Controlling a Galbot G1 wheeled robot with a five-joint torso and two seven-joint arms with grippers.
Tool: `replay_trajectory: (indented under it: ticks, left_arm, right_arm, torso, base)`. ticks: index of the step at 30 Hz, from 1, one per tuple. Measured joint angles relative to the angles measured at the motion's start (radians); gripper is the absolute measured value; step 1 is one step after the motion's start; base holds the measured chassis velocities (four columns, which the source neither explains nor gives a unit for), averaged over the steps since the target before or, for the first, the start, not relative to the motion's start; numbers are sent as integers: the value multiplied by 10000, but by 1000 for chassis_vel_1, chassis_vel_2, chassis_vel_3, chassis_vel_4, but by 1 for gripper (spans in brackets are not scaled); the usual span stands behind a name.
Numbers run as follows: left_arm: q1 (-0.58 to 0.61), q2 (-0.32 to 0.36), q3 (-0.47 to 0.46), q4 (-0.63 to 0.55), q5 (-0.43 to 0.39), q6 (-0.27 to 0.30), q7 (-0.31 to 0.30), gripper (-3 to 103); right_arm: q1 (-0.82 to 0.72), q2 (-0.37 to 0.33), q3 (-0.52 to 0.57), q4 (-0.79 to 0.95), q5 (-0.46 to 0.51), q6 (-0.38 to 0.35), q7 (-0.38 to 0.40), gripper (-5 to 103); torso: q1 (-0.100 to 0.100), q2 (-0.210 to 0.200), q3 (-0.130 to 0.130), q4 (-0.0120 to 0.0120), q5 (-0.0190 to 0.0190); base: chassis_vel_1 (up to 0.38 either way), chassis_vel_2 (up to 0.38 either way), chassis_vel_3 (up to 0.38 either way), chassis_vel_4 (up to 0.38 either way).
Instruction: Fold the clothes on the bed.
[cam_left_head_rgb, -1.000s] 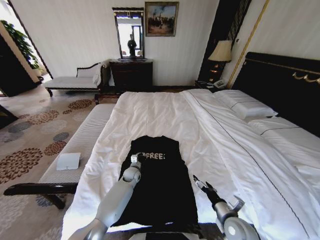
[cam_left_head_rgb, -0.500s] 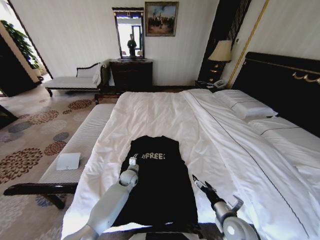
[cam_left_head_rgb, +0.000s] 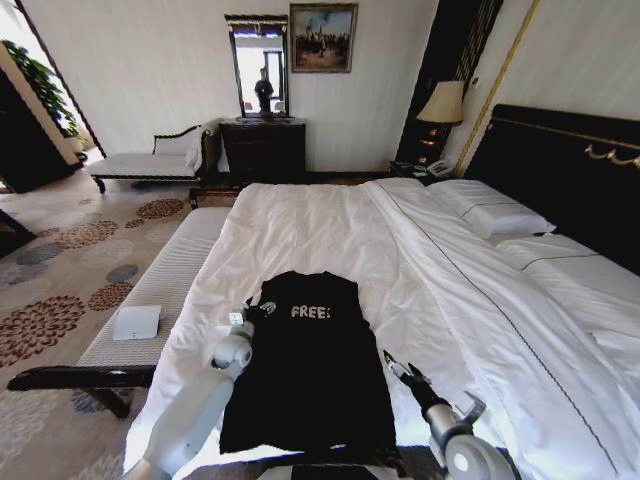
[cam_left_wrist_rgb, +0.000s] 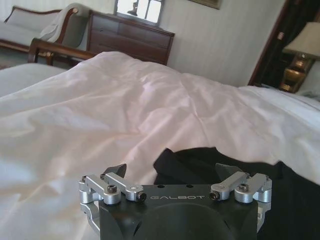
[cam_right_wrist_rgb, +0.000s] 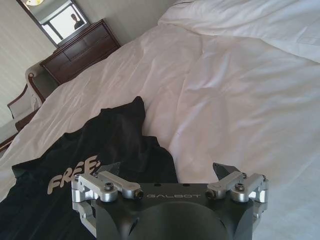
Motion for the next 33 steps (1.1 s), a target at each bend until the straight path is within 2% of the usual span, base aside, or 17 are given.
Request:
replay_trajectory:
  ticks: [6,7,11,26,31,32,33]
  left_arm:
    - [-732,-218,-382,871,-1381,376,-112,100]
    - [-732,-218,-382,871,-1381,376,-112,100]
    - [-1496,-401,-259,2073,-1711,539,116,100]
    - [-3052,-876,752,4082,-1620,931,479,101]
    - [-3271,-1047,795,4425,-1618,1029,502,97]
    - [-3332,-1124,791,4583,-1525,1034,498,89]
    - [-3332,-1124,791,4583,-1525,1034,498,89]
  right_arm:
    - [-126,33,95,2,-124,31,-14,100]
    - [-126,33,95,2,-124,31,-14,100]
    - [-222,29,251,96,-122,38,-22,100]
    - [-278,32,402,213,-55,6,5,100]
    - [-304,15,493,215,-3,4,6,100]
    - [-305,13,499,217,11,2,7,100]
    - [-305,13,499,217,11,2,7,100]
  torso:
    - [1,0,1,0,2]
    - [1,0,1,0,2]
    - [0,0,1,1,0]
    - [0,-1,1,1,2]
    - [0,-1,1,0,3]
    - [0,-1,1,2,3]
    - [0,-1,1,2,3]
  base:
    - [0,0,0,0]
    - [0,0,0,0]
    - [0,0,0,0]
    - [0,0,0,0]
    - [0,0,0,0]
    - [0,0,0,0]
    - [0,0,0,0]
